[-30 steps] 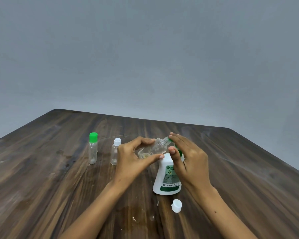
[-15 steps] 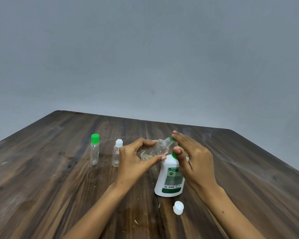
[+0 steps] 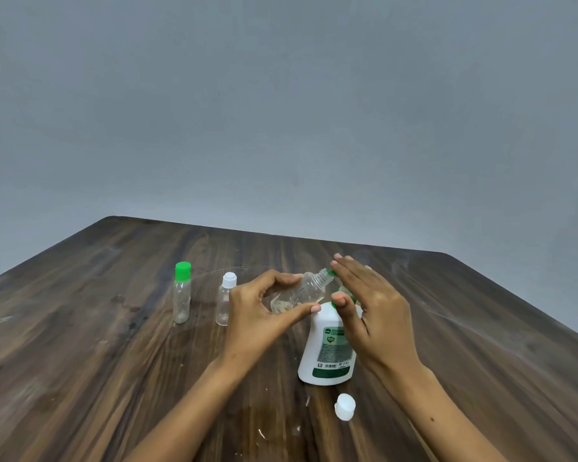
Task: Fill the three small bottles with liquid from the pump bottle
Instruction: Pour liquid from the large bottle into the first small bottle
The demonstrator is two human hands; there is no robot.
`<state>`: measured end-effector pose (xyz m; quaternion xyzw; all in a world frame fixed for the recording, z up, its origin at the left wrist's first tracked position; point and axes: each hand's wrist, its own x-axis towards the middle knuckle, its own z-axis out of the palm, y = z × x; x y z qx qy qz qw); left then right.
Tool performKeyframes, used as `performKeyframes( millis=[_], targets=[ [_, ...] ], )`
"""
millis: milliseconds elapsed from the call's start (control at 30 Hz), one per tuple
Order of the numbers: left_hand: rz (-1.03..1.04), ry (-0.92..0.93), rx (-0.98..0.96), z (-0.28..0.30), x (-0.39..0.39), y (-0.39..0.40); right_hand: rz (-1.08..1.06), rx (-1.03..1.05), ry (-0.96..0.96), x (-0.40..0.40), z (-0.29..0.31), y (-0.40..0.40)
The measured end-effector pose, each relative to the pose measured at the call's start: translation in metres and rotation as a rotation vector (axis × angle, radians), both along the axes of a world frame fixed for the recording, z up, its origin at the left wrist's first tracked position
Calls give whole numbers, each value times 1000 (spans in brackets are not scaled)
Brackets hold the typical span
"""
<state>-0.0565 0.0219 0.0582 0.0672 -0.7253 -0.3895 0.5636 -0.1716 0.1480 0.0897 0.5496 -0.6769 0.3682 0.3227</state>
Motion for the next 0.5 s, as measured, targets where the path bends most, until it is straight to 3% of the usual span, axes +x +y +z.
performKeyframes(
  millis=[500],
  targets=[
    [-8, -7, 0, -1, -1, 0, -4, 7, -23, 3, -1, 0]
  ],
)
